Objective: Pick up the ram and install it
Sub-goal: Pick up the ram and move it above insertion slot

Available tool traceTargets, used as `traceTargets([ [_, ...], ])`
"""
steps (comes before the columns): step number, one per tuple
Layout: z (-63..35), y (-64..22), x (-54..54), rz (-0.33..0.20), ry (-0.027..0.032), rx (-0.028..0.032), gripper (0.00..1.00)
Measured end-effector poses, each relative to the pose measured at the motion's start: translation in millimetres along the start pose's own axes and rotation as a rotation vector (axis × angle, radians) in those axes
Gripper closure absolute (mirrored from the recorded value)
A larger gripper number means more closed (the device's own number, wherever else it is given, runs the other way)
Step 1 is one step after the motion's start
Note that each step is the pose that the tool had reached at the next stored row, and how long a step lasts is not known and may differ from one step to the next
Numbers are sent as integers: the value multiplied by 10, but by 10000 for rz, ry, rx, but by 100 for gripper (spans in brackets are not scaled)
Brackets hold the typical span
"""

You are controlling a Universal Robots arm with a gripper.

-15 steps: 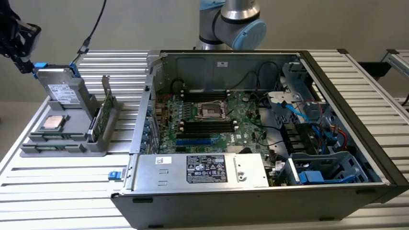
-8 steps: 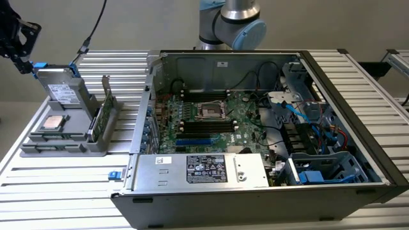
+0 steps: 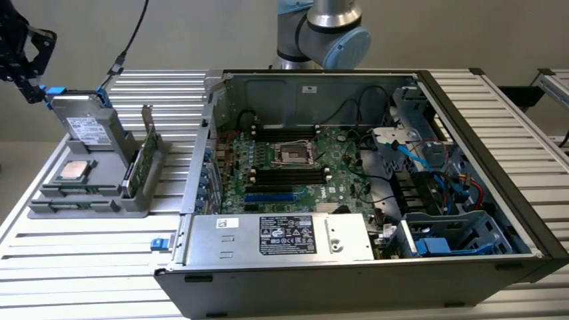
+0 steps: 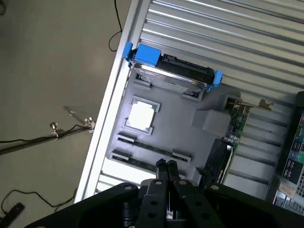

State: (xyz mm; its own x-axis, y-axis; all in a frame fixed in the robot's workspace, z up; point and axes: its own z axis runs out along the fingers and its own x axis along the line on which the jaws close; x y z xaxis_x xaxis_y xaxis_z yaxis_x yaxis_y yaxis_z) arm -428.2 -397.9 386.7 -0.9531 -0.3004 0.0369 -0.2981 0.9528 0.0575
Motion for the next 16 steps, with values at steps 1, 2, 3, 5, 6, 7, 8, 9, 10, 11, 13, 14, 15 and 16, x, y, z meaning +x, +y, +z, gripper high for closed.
traceTargets([
  [1, 0, 0, 0, -178, 11, 7, 90],
  [2, 1, 0, 0, -364, 20, 14, 90],
  [3, 1, 0, 0, -543, 30, 20, 90],
  [5, 3, 0, 0, -902, 51, 33, 90],
  [6, 4, 0, 0, -1086, 63, 40, 90],
  [7, 5, 0, 0, -1272, 74, 47, 90],
  [8, 6, 0, 0, -1439, 84, 54, 90],
  [9, 8, -1, 0, -1625, 94, 60, 90],
  [10, 10, -1, 0, -1804, 104, 67, 90],
  [11, 12, -1, -1, -2000, 115, 74, 90],
  [13, 15, -1, -1, -2358, 136, 87, 90],
  [14, 15, -1, -1, -2539, 147, 94, 90],
  [15, 17, -1, -1, -2718, 157, 101, 90],
  [16, 19, -1, -1, -2896, 167, 108, 90],
])
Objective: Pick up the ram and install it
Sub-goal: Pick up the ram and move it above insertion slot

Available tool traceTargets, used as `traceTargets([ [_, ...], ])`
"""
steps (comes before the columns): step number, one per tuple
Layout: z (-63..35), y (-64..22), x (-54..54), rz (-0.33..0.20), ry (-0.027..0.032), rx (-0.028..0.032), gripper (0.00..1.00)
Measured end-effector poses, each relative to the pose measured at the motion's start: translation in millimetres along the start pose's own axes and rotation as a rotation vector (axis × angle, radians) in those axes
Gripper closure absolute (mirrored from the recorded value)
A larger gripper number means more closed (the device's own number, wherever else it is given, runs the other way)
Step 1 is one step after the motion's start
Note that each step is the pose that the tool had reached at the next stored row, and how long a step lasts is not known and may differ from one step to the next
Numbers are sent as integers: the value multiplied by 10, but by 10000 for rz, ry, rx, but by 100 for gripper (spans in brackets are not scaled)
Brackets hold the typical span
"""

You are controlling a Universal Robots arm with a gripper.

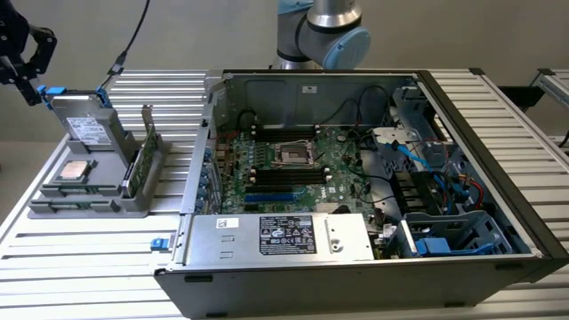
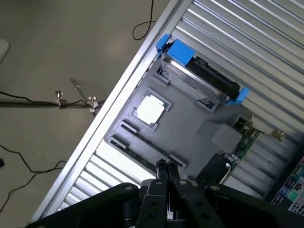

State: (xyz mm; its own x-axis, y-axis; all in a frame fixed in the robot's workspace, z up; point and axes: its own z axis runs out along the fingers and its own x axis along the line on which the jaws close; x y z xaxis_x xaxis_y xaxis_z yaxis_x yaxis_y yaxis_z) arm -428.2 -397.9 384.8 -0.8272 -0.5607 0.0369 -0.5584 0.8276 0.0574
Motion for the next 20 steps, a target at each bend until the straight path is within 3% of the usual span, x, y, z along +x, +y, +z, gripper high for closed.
traceTargets([
  [20, 25, -2, -1, -3633, 209, 134, 90],
])
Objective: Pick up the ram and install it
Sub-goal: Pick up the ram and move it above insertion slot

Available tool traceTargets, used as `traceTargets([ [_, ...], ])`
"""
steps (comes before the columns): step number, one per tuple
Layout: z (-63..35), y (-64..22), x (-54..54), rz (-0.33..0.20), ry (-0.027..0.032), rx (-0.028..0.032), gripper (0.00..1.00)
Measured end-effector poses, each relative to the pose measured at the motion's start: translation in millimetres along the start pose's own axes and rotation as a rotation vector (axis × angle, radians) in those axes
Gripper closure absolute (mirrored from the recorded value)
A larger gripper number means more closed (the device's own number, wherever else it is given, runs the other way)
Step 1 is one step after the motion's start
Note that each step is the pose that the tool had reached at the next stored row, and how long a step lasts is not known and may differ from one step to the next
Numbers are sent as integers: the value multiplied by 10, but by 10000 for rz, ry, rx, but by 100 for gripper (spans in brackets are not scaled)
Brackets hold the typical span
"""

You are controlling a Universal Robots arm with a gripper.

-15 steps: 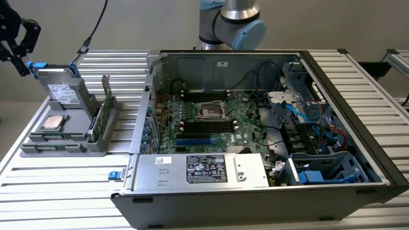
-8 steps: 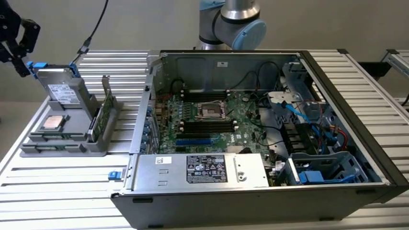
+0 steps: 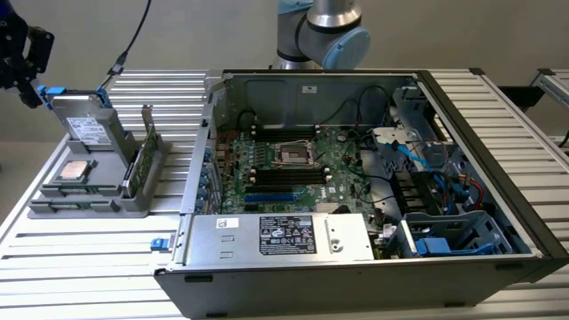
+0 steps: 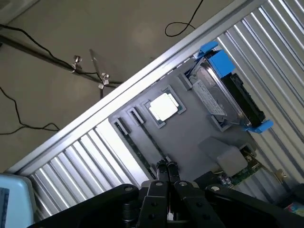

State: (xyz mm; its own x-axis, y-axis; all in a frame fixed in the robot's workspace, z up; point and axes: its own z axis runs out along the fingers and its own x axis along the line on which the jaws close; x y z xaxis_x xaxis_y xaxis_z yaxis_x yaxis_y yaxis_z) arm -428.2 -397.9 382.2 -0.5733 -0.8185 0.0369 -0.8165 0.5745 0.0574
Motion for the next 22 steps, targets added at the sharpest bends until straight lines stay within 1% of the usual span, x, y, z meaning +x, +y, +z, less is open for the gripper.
traceTargets([
  [19, 30, -2, -2, -3452, 200, 127, 90],
  [22, 45, -3, -2, -3991, 225, 159, 90],
])
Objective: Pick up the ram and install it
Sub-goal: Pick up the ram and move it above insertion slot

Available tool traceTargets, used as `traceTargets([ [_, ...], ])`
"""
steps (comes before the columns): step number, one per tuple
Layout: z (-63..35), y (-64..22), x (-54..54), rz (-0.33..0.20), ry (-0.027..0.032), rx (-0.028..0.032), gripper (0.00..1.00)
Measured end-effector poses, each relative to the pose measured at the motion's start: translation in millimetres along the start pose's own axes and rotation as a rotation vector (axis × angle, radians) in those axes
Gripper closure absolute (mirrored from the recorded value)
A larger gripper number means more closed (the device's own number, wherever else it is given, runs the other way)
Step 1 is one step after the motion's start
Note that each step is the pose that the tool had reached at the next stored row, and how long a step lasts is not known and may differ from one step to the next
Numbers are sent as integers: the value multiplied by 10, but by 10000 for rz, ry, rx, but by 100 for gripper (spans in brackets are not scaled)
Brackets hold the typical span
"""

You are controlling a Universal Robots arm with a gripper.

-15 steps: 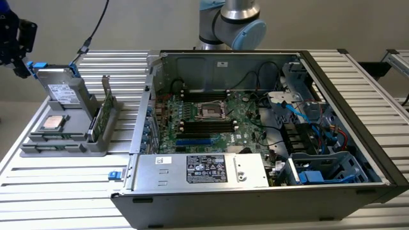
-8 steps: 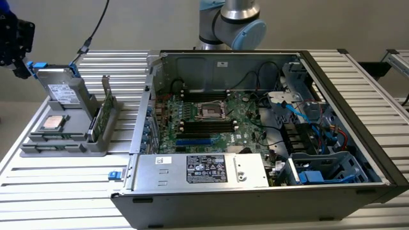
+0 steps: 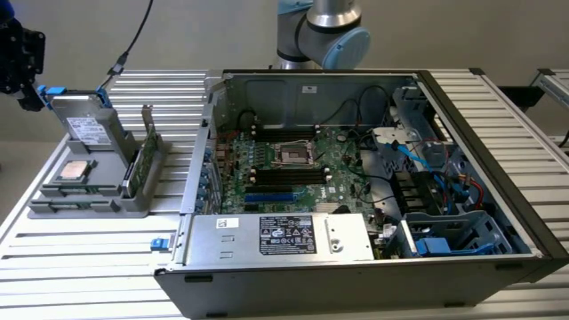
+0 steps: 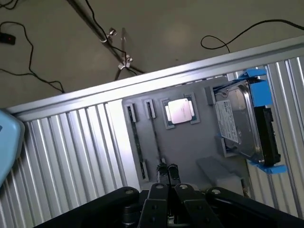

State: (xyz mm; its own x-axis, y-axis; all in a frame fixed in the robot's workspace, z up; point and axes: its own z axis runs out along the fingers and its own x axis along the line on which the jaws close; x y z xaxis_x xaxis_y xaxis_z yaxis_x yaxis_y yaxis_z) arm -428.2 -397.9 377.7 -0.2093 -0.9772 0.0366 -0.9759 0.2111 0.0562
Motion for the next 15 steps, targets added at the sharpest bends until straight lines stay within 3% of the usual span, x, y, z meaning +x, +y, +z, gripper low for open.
traceTargets([
  [4, 22, -1, -1, -727, 34, 62, 90],
  [8, 48, -2, -2, -1440, 64, 178, 90],
  [11, 70, -4, -4, -1865, 68, 310, 90],
  [15, 92, -4, -6, -2316, 65, 535, 90],
])
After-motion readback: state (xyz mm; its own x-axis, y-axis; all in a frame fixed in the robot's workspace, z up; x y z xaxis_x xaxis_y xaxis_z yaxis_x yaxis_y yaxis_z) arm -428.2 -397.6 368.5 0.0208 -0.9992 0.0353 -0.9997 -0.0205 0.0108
